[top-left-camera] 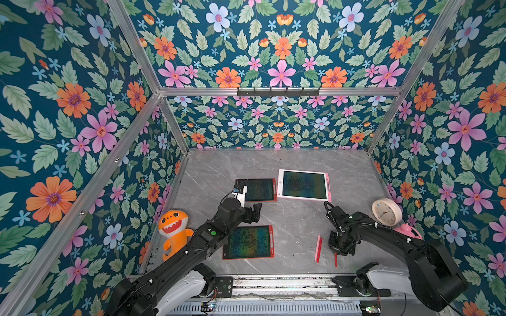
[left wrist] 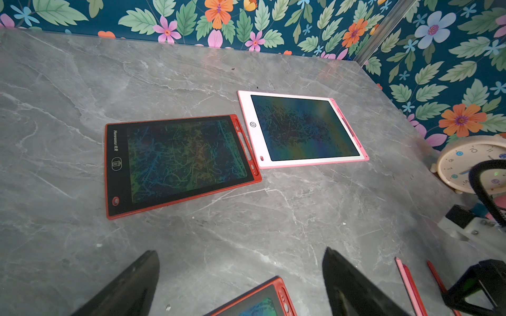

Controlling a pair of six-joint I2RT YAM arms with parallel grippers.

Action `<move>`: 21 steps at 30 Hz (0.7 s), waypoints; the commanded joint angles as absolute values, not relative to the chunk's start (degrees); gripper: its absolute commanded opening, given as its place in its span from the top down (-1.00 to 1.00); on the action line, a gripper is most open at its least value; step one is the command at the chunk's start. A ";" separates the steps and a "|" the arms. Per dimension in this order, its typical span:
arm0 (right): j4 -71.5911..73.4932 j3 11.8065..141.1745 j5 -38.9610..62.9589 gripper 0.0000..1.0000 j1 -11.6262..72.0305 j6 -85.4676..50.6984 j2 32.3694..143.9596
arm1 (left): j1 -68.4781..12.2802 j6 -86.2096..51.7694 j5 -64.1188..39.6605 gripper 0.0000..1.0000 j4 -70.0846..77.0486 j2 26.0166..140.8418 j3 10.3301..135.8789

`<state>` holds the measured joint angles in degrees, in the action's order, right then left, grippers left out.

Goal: Place the stylus back onto the writing tablet
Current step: Pick up the stylus from the center of the board.

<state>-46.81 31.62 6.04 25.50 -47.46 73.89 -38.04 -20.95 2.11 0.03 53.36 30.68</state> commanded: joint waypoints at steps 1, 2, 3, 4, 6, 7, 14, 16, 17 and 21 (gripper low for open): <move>-38.86 29.38 6.63 0.78 25.64 -48.19 77.10 | -38.64 -21.86 3.35 -0.94 -0.42 53.35 30.97; -38.11 29.23 6.80 0.81 25.65 -48.24 77.71 | -38.91 -21.97 3.51 -0.95 -0.44 53.39 30.94; -37.47 29.11 6.92 0.89 25.66 -48.25 78.48 | -39.14 -22.06 3.60 -0.95 -0.44 53.48 31.00; -36.92 29.08 6.94 0.94 25.65 -48.15 79.20 | -39.36 -22.14 3.86 -0.95 -0.53 53.68 31.07; -35.92 29.05 6.99 1.00 25.65 -47.99 80.35 | -39.93 -22.30 4.34 -0.95 -0.70 54.04 31.37; -35.61 29.23 6.86 1.00 25.66 -47.87 80.88 | -40.08 -22.32 4.56 -0.95 -0.70 54.29 31.54; -36.97 30.76 5.65 1.00 25.64 -46.71 80.35 | -41.47 -22.24 6.30 -0.95 -0.57 56.14 33.07; -38.15 30.94 4.80 1.00 25.65 -46.51 77.97 | -41.76 -22.27 6.97 -0.95 -0.70 56.42 33.33; -38.68 31.06 4.38 1.00 25.66 -46.45 76.78 | -41.97 -22.47 7.34 -0.95 -0.68 56.42 33.38; -39.16 30.78 4.26 1.00 25.66 -45.43 69.62 | -42.49 -23.33 8.75 -0.94 -0.03 56.33 33.22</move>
